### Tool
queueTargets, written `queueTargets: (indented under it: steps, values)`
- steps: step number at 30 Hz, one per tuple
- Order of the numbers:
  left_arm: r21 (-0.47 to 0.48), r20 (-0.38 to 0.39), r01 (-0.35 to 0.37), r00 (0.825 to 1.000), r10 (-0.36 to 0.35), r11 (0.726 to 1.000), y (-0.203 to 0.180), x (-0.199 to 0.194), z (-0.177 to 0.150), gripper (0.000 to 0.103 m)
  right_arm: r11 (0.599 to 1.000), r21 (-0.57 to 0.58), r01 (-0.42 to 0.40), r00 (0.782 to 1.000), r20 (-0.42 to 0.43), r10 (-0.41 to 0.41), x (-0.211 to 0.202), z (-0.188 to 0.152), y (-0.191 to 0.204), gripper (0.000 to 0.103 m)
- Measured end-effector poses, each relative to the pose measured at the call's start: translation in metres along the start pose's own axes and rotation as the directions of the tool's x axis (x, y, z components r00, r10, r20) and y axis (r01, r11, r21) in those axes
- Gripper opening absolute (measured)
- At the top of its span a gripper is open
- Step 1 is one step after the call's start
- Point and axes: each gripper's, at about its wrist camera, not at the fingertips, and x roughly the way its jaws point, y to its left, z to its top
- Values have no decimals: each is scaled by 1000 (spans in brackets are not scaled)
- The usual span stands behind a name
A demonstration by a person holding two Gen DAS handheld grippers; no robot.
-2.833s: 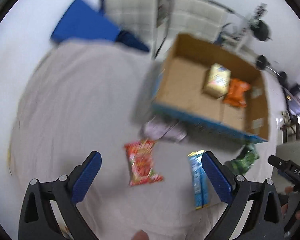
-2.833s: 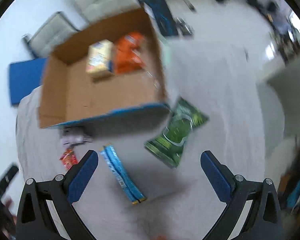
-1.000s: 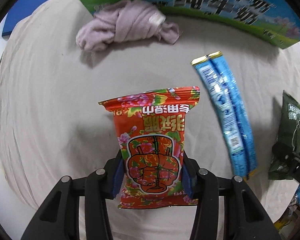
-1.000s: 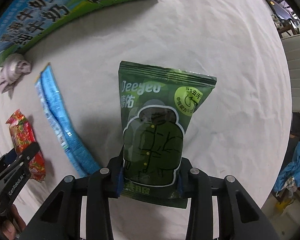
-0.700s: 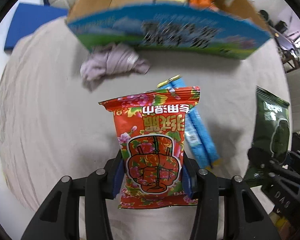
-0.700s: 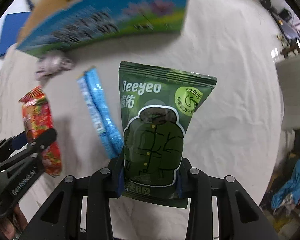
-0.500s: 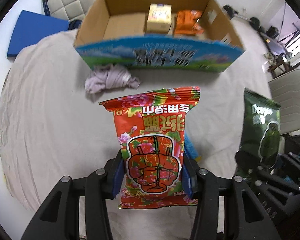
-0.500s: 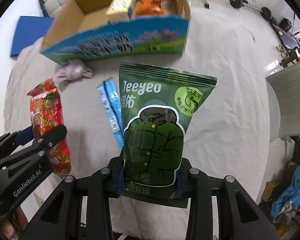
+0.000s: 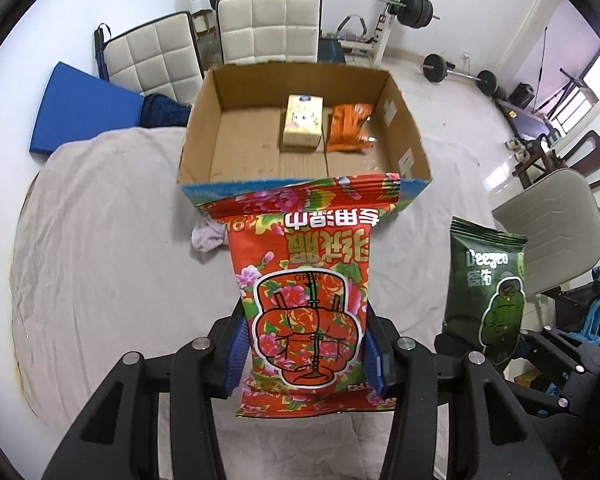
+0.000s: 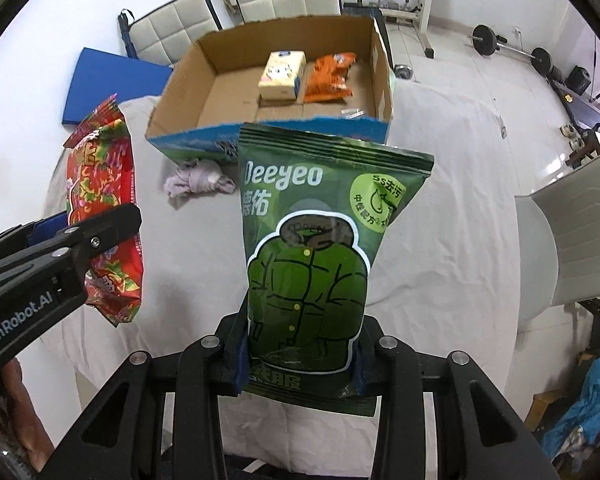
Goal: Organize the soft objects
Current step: 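Lower both bags into the box and open both tools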
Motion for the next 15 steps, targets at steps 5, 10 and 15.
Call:
queueTargets:
  steps: [5,10,15]
  values:
    - [-11,24,21,999,-21,1000,2,-6,15,44,1000,0,-17,1000,22,17,-6,11,5,40]
    - [5,24,48,999,-48,999,3,-4,44,45,999,14,-49,998,34,49,-8,42,1,40]
    - [8,62,34,997,-34,999,12,2,96,45,999,7,-44,997,62,43,-6,98,-5,40]
